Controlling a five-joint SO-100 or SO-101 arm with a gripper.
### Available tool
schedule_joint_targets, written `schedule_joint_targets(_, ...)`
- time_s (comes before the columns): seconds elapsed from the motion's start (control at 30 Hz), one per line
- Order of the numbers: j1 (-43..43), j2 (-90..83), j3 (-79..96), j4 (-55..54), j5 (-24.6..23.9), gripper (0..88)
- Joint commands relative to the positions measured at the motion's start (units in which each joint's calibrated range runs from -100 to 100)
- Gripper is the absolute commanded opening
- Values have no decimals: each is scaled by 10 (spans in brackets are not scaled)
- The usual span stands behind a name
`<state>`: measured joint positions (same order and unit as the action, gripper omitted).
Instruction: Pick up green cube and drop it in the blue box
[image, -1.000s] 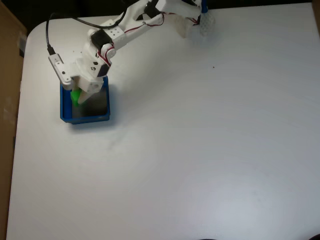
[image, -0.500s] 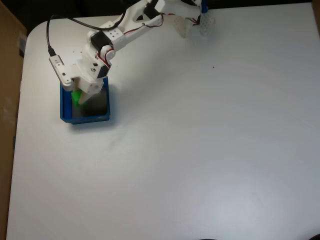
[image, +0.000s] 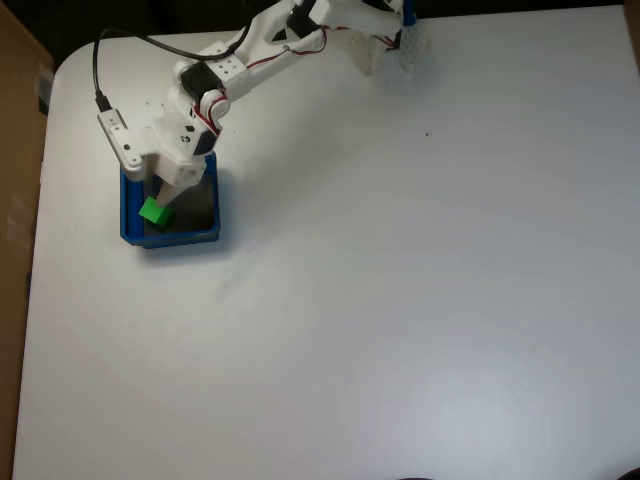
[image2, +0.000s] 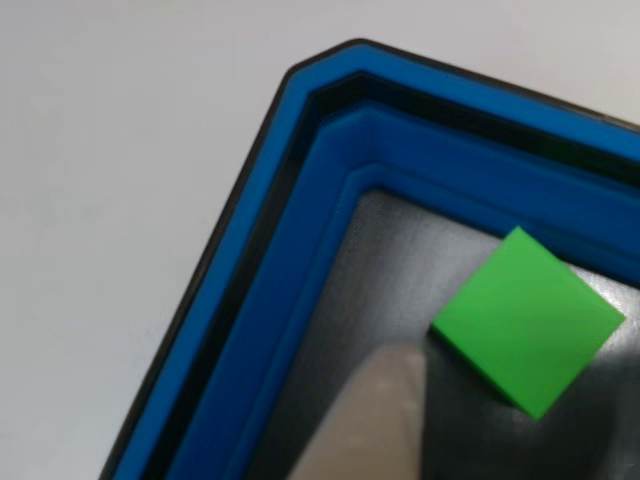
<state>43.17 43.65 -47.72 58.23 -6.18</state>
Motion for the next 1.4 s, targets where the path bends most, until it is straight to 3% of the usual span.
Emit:
schedule_joint_targets(0.0,5,-15,-29,-7,-1,329)
schedule_joint_targets(0.53,7,-54,15,-5,-1,337)
schedule_joint_targets(0.83,5,-235,266,-6,2,333)
schedule_joint_targets(1.37,7,-557,602,-6,3,79)
